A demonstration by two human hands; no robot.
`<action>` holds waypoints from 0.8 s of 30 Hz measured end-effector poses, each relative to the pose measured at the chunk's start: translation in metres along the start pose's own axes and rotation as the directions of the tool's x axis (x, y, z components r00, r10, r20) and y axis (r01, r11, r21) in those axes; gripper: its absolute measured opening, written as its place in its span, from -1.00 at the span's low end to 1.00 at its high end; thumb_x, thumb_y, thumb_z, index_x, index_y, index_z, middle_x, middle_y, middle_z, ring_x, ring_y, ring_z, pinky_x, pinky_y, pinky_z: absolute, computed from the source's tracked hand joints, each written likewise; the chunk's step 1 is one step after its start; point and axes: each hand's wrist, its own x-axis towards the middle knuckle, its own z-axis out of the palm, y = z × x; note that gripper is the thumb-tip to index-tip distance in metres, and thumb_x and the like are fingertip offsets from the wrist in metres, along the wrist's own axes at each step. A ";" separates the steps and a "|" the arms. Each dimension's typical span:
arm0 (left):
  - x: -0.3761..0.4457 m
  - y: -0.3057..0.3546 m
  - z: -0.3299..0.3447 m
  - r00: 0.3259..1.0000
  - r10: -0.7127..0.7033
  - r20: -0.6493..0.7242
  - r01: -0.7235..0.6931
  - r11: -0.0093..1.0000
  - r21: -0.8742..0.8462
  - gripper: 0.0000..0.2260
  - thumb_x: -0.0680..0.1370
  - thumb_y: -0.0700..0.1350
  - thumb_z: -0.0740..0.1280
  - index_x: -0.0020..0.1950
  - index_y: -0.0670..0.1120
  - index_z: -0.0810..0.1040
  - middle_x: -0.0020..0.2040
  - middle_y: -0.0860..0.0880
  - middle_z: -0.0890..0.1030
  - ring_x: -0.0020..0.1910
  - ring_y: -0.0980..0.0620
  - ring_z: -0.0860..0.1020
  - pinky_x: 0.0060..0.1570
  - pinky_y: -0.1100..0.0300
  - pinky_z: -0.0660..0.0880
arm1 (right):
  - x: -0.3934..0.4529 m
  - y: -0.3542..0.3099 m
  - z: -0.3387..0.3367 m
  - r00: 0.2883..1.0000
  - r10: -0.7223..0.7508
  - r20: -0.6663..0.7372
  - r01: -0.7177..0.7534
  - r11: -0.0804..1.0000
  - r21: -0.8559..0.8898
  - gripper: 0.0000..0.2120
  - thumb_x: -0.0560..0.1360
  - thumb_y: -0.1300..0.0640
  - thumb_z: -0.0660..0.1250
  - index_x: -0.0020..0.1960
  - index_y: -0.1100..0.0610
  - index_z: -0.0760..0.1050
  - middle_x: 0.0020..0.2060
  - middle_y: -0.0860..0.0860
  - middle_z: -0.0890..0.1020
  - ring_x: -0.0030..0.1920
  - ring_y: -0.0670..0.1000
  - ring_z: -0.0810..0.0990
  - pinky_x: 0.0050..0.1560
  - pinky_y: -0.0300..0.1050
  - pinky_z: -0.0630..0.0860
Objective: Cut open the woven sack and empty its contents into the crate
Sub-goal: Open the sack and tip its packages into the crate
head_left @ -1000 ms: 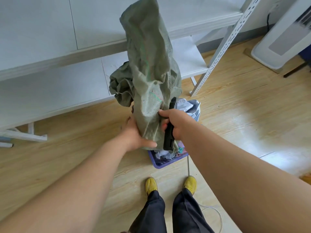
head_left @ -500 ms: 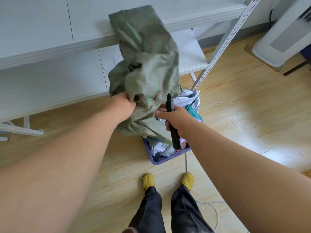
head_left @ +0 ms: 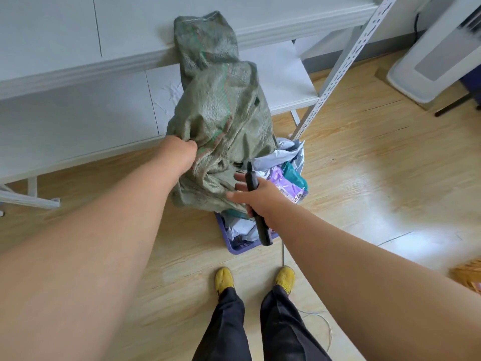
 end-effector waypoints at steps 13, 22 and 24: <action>-0.021 0.033 0.061 0.957 0.291 -0.009 -0.286 0.934 -0.214 -0.19 0.37 0.20 0.44 0.51 0.05 0.15 0.42 0.02 0.37 0.37 0.01 0.35 0.32 0.06 0.31 | 0.049 0.017 -0.059 0.982 -0.007 -0.189 0.018 0.998 0.057 -0.76 0.44 0.15 0.48 -0.27 0.12 0.43 -0.62 0.00 0.39 -0.63 -0.02 0.32 -0.50 -0.19 0.34; -0.070 -0.080 0.223 0.996 -0.073 -0.057 0.065 0.989 -0.134 -0.42 0.47 -0.02 0.43 0.43 -0.12 0.33 0.37 -0.11 0.42 0.31 -0.08 0.43 0.25 0.15 0.36 | 0.073 0.017 -0.099 0.999 0.051 0.013 -0.052 0.982 0.179 -0.79 0.46 0.17 0.47 -0.14 0.16 0.42 -0.46 0.03 0.38 -0.63 -0.06 0.28 -0.51 -0.19 0.32; -0.060 -0.091 0.247 0.992 -0.074 0.100 0.083 0.992 -0.092 -0.36 0.48 0.01 0.43 0.48 -0.10 0.26 0.42 -0.08 0.38 0.36 -0.05 0.39 0.26 0.17 0.32 | 0.078 0.020 -0.090 0.992 0.070 0.101 -0.098 0.946 0.308 -0.81 0.48 0.22 0.44 -0.08 0.14 0.41 -0.36 0.01 0.38 -0.63 -0.11 0.26 -0.59 -0.29 0.28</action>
